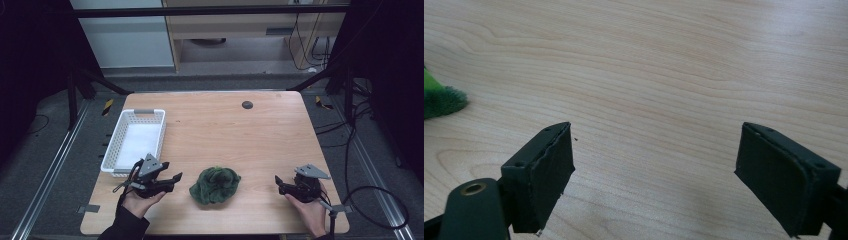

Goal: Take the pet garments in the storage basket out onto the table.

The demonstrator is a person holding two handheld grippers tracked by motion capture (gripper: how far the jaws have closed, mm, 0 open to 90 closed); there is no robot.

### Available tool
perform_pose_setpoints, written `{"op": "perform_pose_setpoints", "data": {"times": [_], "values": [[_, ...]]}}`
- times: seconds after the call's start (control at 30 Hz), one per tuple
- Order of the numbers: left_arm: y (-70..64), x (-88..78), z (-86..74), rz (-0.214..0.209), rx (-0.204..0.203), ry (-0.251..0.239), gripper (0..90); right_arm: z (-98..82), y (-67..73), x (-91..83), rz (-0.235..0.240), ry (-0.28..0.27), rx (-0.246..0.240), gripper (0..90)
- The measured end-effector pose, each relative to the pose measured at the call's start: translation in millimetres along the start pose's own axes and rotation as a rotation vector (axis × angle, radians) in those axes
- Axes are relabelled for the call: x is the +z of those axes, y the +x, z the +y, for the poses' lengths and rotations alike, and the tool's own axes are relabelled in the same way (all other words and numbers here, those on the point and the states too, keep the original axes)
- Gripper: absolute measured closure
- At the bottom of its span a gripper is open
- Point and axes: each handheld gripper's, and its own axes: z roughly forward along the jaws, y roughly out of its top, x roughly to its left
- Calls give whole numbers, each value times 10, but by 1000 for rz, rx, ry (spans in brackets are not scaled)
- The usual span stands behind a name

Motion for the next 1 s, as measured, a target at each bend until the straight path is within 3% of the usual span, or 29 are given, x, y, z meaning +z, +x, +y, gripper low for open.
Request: {"op": "perform_pose_setpoints", "data": {"times": [0.33, 0.73, 1.0], "values": [[103, -113, -259, 44, -49, -1, 358, -2, 1, -13, 5, 2, 8, 149], [313, -330, -573, 149, -136, 3, 334, -11, -14, -23, 1, -2, 5, 149], [404, -451, -736, 170, -185, 22, 332, -16, -13, -37, 4, -7, 1, 149]]}}
